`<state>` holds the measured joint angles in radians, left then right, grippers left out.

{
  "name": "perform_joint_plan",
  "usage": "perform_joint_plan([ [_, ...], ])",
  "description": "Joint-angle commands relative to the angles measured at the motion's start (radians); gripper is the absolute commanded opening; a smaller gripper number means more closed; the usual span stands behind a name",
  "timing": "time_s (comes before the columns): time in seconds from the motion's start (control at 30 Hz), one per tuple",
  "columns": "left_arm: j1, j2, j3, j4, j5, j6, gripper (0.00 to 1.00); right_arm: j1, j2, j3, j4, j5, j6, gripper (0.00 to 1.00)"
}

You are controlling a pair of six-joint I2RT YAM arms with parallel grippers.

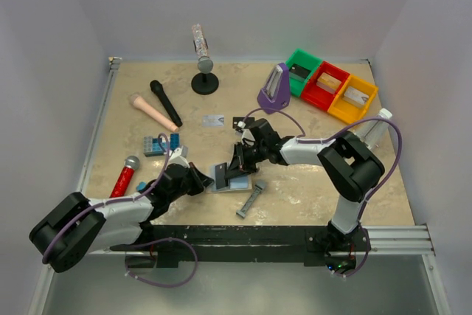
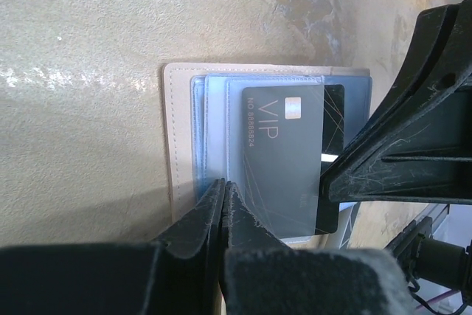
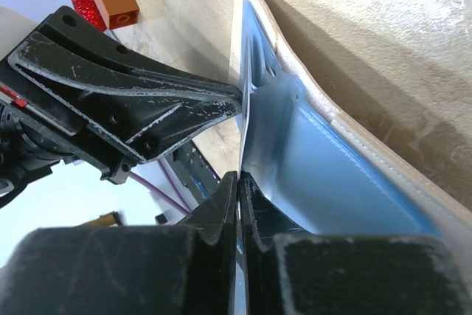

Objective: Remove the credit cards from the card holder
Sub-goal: Remove the credit card from the card holder.

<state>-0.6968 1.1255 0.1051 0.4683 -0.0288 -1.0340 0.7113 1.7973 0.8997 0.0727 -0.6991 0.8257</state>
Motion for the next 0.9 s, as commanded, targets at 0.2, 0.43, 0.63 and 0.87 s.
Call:
perform_joint_plan([
  [0.2, -0.004, 0.005, -0.019, -0.082, -0.034, 0.006, 0.0, -0.012, -0.082, 0.012, -0.056, 0.006, -0.057, 0.0],
  [0.43, -0.004, 0.011, -0.025, -0.079, -0.039, 0.0, 0.0, -0.033, -0.104, 0.001, -0.102, 0.026, -0.073, 0.0],
  [0.63, -0.004, -0.003, -0.036, -0.073, -0.042, -0.008, 0.0, -0.041, -0.124, 0.004, -0.139, 0.042, -0.091, 0.0],
  [0.87, -0.006, -0.044, -0.038, -0.091, -0.042, -0.009, 0.0, -0.058, -0.167, -0.001, -0.2, 0.069, -0.123, 0.0],
])
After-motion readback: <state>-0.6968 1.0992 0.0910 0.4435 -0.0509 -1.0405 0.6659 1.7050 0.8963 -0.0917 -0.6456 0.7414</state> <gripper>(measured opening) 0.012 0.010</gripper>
